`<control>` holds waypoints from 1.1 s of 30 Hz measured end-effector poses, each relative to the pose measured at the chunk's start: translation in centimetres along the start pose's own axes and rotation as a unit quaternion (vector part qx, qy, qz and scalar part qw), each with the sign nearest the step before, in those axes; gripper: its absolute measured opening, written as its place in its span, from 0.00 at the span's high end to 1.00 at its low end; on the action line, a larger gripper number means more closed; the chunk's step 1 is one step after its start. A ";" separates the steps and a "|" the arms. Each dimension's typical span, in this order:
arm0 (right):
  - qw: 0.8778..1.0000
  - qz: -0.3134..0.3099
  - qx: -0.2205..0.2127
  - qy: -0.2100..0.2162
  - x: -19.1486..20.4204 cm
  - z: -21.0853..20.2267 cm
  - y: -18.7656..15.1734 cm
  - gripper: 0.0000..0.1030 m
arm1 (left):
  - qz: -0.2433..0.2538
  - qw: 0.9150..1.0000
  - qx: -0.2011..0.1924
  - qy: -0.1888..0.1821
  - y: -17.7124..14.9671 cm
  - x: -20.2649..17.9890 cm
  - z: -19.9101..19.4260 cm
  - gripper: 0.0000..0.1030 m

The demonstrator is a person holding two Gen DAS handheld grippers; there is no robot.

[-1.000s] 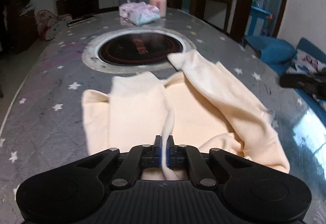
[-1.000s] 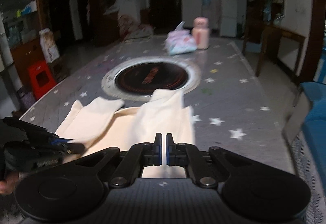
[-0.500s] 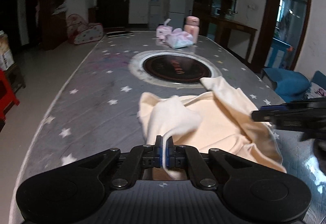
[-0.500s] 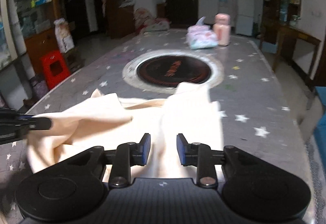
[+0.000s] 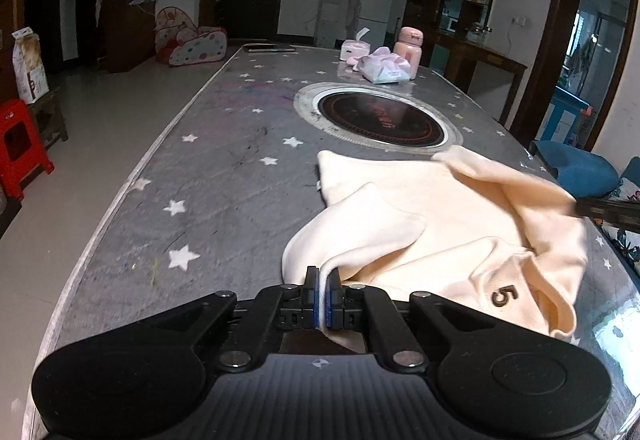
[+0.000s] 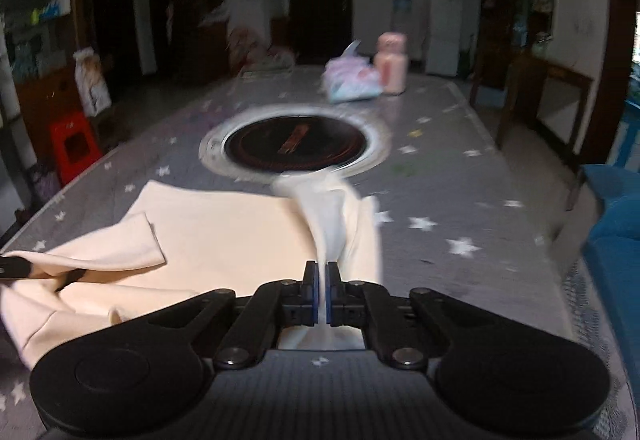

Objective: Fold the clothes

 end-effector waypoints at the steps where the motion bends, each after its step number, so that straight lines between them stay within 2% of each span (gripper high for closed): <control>1: 1.000 0.006 -0.005 -0.004 -0.7 -1.2 -0.4 0.98 | -0.001 1.000 0.002 0.001 -0.2 0.2 -0.1 0.97; 4: 1.000 0.023 -0.005 -0.012 -2.6 -4.2 -1.9 0.98 | -0.003 1.000 0.008 0.005 -0.6 0.7 -0.2 0.97; 7: 0.999 0.028 0.015 -0.006 -3.9 -6.0 -3.4 0.98 | -0.005 1.000 0.013 0.010 -1.1 1.2 -0.4 0.96; 11: 0.999 0.009 0.031 0.000 -3.6 -5.9 -3.9 0.90 | -0.008 1.000 0.021 0.015 -1.7 1.9 -0.7 0.93; 12: 0.999 0.005 0.031 0.005 -3.2 -5.6 -3.6 0.85 | -0.009 1.000 0.021 0.015 -1.7 2.0 -0.7 0.93; 15: 0.999 -0.001 0.030 0.030 -1.9 -4.0 -2.3 0.76 | -0.015 1.000 0.022 0.013 -1.8 2.4 -0.8 0.94; 17: 0.999 -0.008 0.029 0.039 -0.9 -2.5 -1.1 0.73 | -0.016 0.999 0.023 0.015 -1.9 2.6 -0.6 0.96; 19: 0.998 -0.011 0.034 0.047 -0.1 -0.5 0.0 0.65 | -0.018 0.999 0.024 0.017 -1.9 2.8 -0.5 0.96; 24: 0.998 -0.004 0.054 0.042 0.8 4.7 2.2 0.62 | -0.022 0.999 0.030 0.024 -1.8 3.6 0.1 0.96; 30: 0.994 0.016 0.096 0.038 1.0 10.5 3.0 0.62 | -0.023 0.999 0.039 0.026 -1.9 4.1 0.6 0.94; 32: 0.994 0.009 0.101 0.034 1.4 11.2 2.7 0.68 | -0.023 0.999 0.041 0.027 -1.9 4.1 0.8 0.92; 33: 0.994 0.005 0.101 0.033 1.5 11.3 2.6 0.76 | -0.023 0.999 0.041 0.028 -1.8 4.2 0.8 0.92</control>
Point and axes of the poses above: each gripper's, at about its wrist camera, not at the fingertips, and z roughly the way its jaws point, x to its left, y to its top, the point moved 2 cm from there along z, roughly the way its jaws point, and after that the axes turned 13 degrees about -y, right-handed, at the moved point
